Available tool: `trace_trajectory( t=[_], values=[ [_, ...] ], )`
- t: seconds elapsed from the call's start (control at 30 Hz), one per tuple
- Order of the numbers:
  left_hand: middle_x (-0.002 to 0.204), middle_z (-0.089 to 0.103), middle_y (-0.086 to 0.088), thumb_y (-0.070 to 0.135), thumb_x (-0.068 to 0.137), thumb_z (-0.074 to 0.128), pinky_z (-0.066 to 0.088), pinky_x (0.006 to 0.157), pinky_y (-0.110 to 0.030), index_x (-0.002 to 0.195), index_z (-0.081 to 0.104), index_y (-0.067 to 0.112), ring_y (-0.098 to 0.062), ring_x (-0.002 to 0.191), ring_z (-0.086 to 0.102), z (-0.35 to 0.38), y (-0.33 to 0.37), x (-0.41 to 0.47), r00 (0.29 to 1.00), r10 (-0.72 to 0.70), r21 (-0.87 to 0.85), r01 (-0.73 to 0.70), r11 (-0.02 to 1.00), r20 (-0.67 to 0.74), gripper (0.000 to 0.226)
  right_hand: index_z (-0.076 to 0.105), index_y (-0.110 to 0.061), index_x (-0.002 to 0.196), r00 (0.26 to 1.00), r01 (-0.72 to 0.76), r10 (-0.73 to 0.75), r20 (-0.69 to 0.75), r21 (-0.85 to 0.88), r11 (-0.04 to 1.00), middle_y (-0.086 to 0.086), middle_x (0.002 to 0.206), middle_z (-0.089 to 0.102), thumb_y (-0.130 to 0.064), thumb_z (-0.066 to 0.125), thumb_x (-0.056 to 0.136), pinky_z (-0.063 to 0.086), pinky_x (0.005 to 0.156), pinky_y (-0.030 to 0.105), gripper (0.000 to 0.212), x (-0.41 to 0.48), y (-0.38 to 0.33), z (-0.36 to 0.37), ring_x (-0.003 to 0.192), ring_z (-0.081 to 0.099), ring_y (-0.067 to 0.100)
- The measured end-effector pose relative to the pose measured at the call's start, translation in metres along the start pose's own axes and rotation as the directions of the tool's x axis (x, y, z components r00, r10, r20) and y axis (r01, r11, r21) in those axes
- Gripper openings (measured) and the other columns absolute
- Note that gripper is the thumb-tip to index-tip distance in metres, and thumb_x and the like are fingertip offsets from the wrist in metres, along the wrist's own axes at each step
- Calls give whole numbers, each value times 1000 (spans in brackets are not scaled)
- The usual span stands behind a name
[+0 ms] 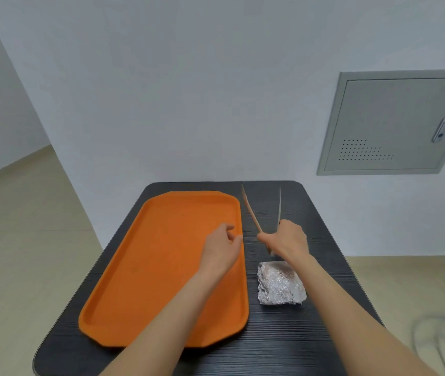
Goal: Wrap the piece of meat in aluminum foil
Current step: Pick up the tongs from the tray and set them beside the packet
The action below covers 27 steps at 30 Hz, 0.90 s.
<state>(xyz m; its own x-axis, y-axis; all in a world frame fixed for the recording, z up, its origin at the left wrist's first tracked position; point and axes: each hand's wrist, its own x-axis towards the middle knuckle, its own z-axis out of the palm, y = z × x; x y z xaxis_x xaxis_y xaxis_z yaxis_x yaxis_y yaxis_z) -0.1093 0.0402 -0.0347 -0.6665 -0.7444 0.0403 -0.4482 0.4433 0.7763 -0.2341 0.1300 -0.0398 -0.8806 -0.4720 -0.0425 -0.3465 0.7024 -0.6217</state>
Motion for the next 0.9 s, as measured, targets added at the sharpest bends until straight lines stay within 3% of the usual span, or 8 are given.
trace_trajectory(
  t=[0.13, 0.23, 0.4, 0.9],
  values=[
    [88, 62, -1, 24, 90, 55, 45, 77, -31, 86, 57, 15, -19, 86, 57, 2, -22, 0, 999, -48, 44, 48, 998, 5, 11, 49, -12, 62, 998, -21, 24, 51, -61, 998, 1, 61, 56, -38, 66, 74, 44, 53, 29, 34, 14, 13, 9, 60, 58, 20],
    [71, 52, 7, 27, 89, 58, 38, 70, -28, 70, 46, 21, -18, 77, 52, 1, -31, 1, 997, -71, 69, 71, 995, 5, 23, 48, -12, 63, 998, -16, 22, 61, -88, 996, 1, 62, 55, -40, 67, 76, 40, 52, 28, 37, 19, 17, 12, 60, 54, 19],
    [74, 56, 2, 29, 89, 56, 45, 75, -37, 74, 50, 16, -20, 75, 53, -1, -37, 1, 998, -60, 37, 60, 997, -21, 21, 47, -12, 64, 997, -18, 27, 77, -114, 993, 2, 66, 55, -44, 67, 77, 42, 57, 30, 40, 22, 19, 17, 69, 58, 23],
    [68, 55, 0, 39, 94, 44, 43, 66, -40, 68, 48, 16, -22, 67, 52, -14, -33, -5, 998, -43, 40, 45, 998, -45, 36, 47, -13, 66, 990, -28, 45, 135, -126, 992, 1, 69, 54, -51, 70, 76, 44, 62, 32, 46, 18, 17, 14, 72, 58, 23]
  ],
)
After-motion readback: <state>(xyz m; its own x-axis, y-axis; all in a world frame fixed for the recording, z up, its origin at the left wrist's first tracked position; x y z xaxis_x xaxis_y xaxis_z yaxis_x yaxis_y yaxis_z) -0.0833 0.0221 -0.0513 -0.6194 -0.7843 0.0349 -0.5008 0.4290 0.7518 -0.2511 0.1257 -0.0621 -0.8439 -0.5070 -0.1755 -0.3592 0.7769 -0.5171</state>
